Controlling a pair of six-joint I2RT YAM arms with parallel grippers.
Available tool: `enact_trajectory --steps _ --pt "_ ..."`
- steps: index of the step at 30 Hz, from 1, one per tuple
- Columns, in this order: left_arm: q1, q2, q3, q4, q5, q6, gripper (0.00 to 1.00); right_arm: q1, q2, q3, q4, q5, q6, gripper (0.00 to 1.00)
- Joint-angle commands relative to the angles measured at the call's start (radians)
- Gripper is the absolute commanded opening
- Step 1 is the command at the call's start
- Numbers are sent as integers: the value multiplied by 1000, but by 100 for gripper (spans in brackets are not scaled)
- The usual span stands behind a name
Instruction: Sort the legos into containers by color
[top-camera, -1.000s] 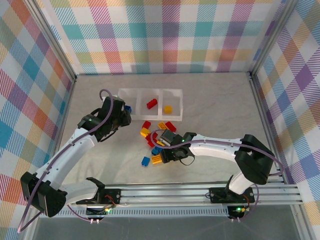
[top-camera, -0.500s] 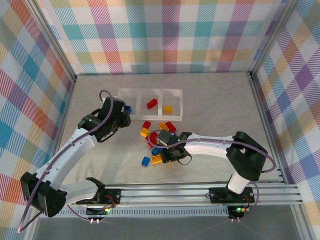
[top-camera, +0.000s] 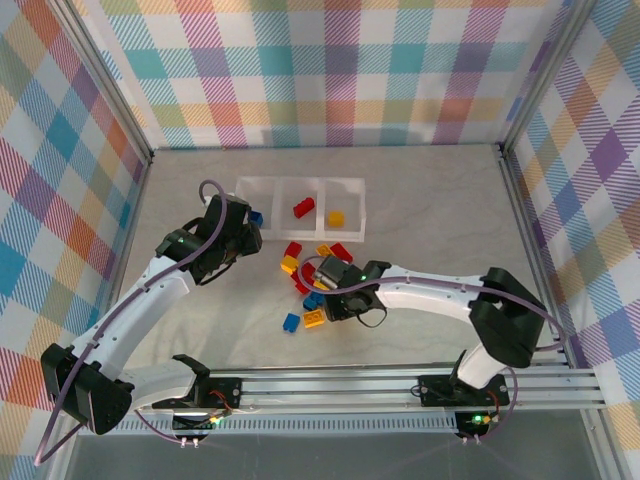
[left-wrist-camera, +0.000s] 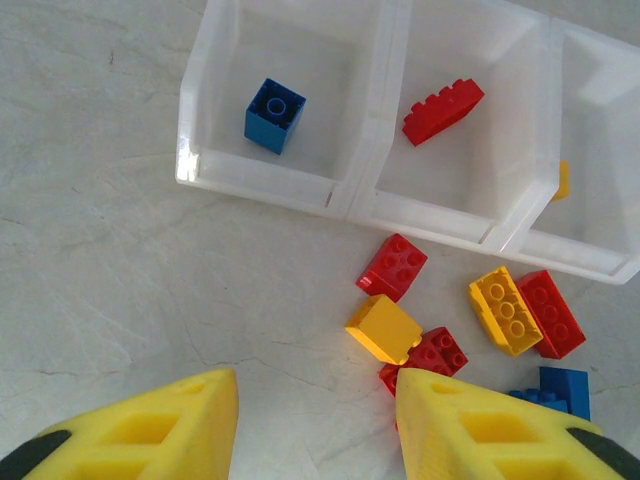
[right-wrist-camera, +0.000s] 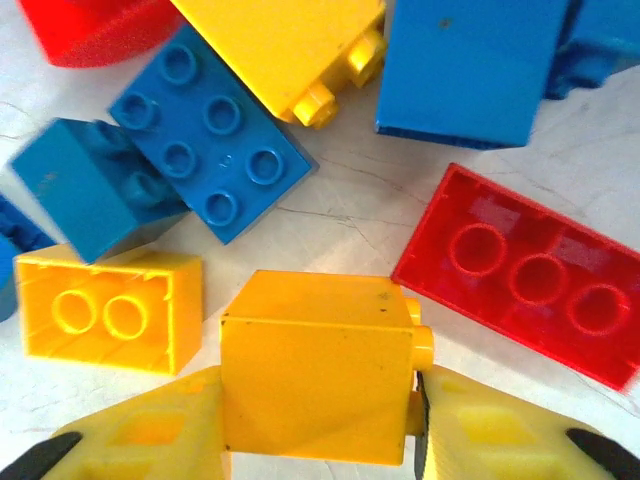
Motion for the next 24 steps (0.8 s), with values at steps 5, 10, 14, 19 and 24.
enact_trajectory --steps 5,10,14,19,24 --pt "-18 0 -16 -35 -4 -7 45 -75 -114 137 -91 44 -148 38" --pt "-27 12 -30 -31 -1 -9 46 -235 -105 215 -38 15 -273 37" --pt "-33 24 -73 -27 -4 -25 45 -351 -4 337 -17 8 -370 36" --pt "-39 42 -134 8 8 -37 47 -474 174 519 -9 -52 -429 36" --pt "-76 53 -144 5 18 -52 45 -535 361 710 -43 -82 -442 36"
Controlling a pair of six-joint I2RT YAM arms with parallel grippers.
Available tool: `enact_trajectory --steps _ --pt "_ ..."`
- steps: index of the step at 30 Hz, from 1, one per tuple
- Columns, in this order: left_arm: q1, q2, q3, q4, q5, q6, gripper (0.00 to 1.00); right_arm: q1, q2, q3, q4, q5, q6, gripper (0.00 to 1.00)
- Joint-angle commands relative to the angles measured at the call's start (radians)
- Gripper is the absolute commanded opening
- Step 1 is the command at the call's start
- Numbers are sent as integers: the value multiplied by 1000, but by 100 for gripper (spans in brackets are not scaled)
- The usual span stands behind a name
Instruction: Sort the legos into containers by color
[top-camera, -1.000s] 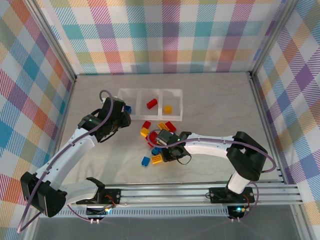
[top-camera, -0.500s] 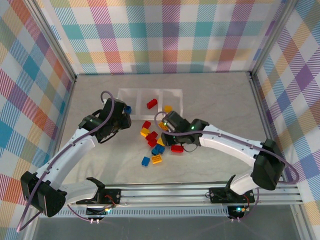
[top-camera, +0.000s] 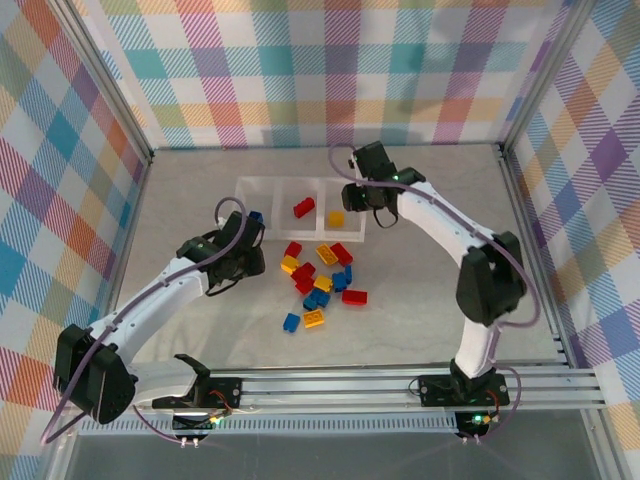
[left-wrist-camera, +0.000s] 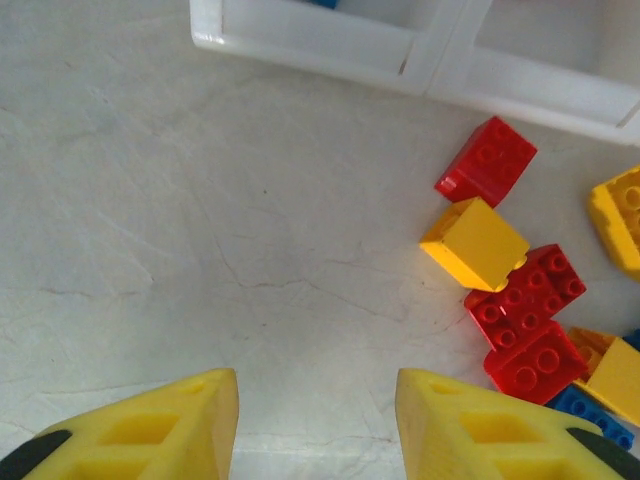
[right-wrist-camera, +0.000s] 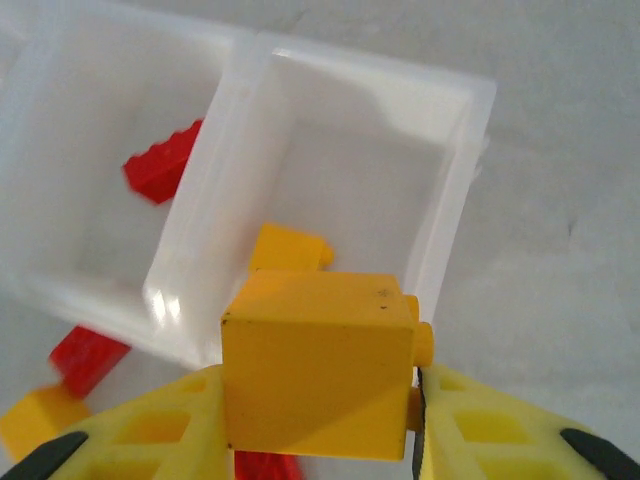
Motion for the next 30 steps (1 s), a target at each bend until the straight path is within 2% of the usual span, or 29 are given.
enact_trajectory --steps 1,3,6,11,16,20,24,27,30 --pt "-48 -6 -7 16 13 -26 45 -28 93 115 -40 -46 -42 37" --pt "-67 -8 -7 11 8 -33 45 -39 145 176 -58 -57 -40 40" --pt "-90 -6 -8 -3 2 -45 45 -45 200 250 -91 -70 -41 52" --pt "-113 -12 -23 -21 1 -62 45 -46 172 243 -94 -79 -50 63" --pt "-143 -26 -63 -19 33 -95 45 -46 98 167 -85 -77 -51 63" --pt "-226 -57 -114 -20 44 -109 46 -46 -12 32 -46 -88 -36 64" --pt "-290 -103 -183 25 66 -118 51 -46 -121 -103 -12 -121 -5 64" --pt "-303 -117 -225 90 101 -94 59 -44 -193 -194 15 -161 28 64" --pt "-316 -104 -274 168 126 -65 63 -44 -259 -279 42 -192 65 64"
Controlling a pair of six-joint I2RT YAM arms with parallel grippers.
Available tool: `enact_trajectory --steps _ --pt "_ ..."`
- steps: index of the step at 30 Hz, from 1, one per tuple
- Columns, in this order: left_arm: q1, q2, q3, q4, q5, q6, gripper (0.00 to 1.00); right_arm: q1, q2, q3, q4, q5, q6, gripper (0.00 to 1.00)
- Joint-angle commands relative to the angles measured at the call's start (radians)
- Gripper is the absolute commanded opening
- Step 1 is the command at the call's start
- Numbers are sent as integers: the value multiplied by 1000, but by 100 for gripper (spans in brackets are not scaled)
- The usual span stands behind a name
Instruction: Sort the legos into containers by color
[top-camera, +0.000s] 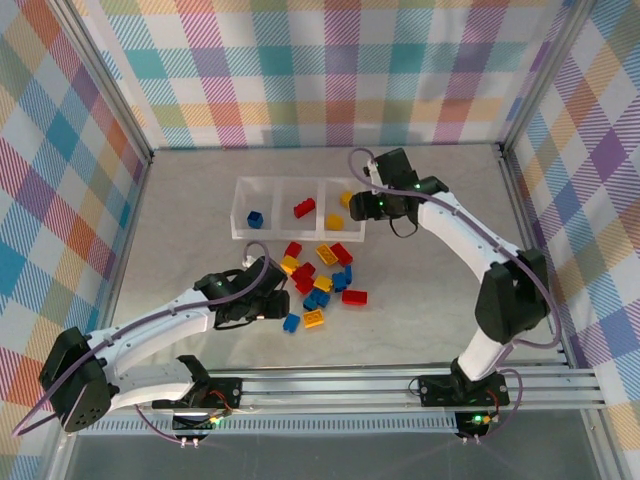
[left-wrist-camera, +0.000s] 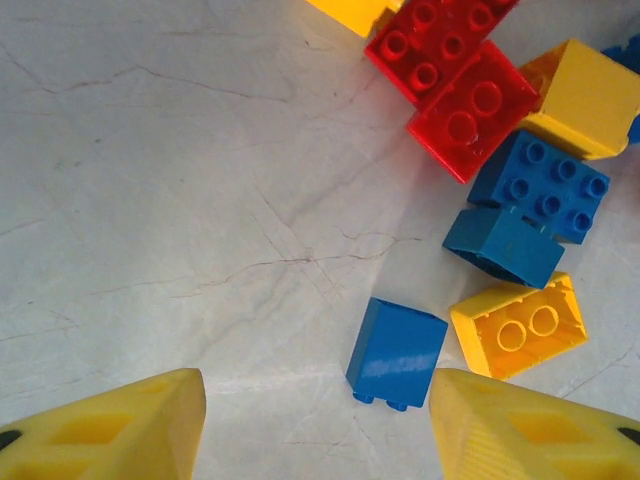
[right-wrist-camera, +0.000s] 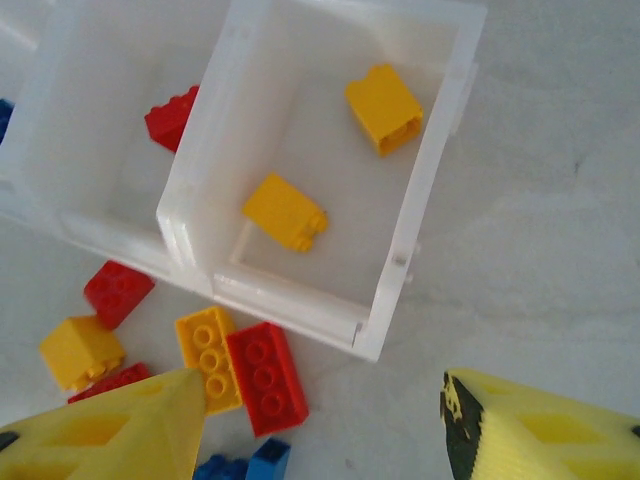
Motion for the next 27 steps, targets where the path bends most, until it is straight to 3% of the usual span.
enact_trajectory --steps 1,8,27 --pt "-23 7 -57 120 49 34 63 2 -74 -96 51 -69 64 64" --pt "-55 82 -110 238 99 89 62 8 -191 -232 64 -67 103 65" --pt "-132 268 -31 223 81 155 59 13 -226 -299 59 -31 116 65"
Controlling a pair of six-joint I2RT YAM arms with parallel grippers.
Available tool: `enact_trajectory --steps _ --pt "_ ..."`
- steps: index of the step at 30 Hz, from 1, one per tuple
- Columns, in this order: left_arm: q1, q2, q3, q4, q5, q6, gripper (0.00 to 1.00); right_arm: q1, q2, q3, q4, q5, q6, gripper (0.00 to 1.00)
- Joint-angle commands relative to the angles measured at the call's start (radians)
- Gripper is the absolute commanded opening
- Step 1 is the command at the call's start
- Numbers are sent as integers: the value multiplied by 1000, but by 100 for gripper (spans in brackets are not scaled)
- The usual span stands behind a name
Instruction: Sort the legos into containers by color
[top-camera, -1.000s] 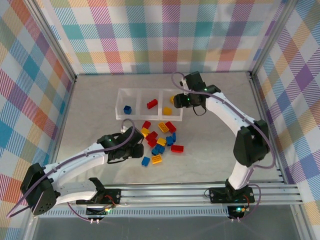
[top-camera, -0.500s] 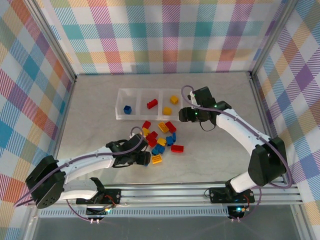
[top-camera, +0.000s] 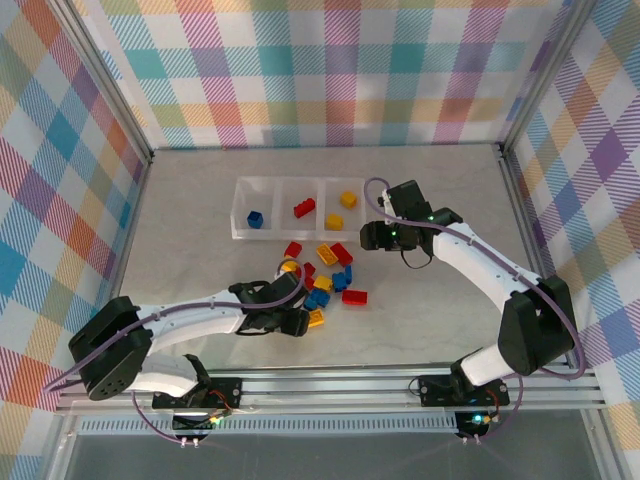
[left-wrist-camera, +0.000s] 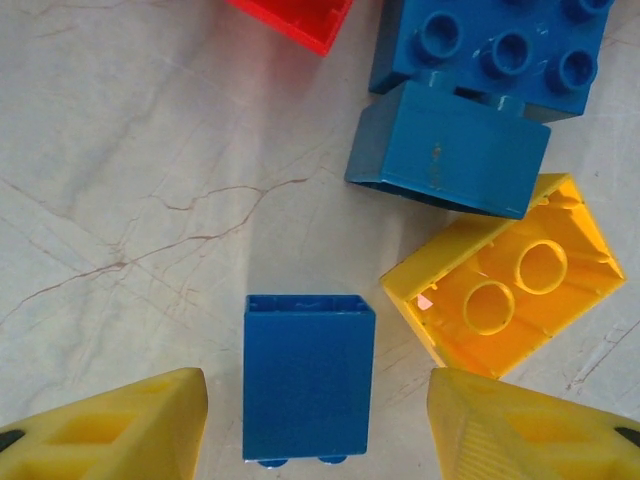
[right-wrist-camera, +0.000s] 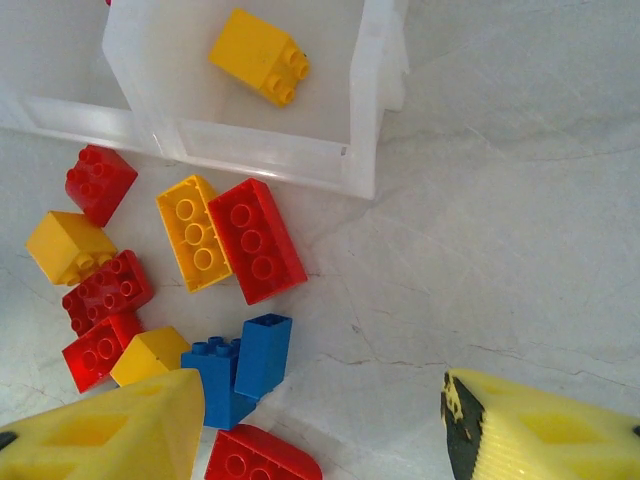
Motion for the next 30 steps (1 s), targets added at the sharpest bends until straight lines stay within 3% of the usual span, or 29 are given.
enact_trajectory --steps 1,8,16,25,30 --pt "-27 49 37 -13 -15 16 59 7 -32 5 13 10 8 65" --pt "-33 118 63 -37 -51 3 54 7 -52 1 2 27 4 65" --pt "-33 139 80 -62 -77 -10 38 7 -66 -7 -3 36 0 65" --pt "-32 127 182 -211 -146 -38 27 8 -108 -16 -25 57 -10 66" --pt "-13 122 314 -320 -183 -35 30 7 -137 -34 -35 67 -15 66"
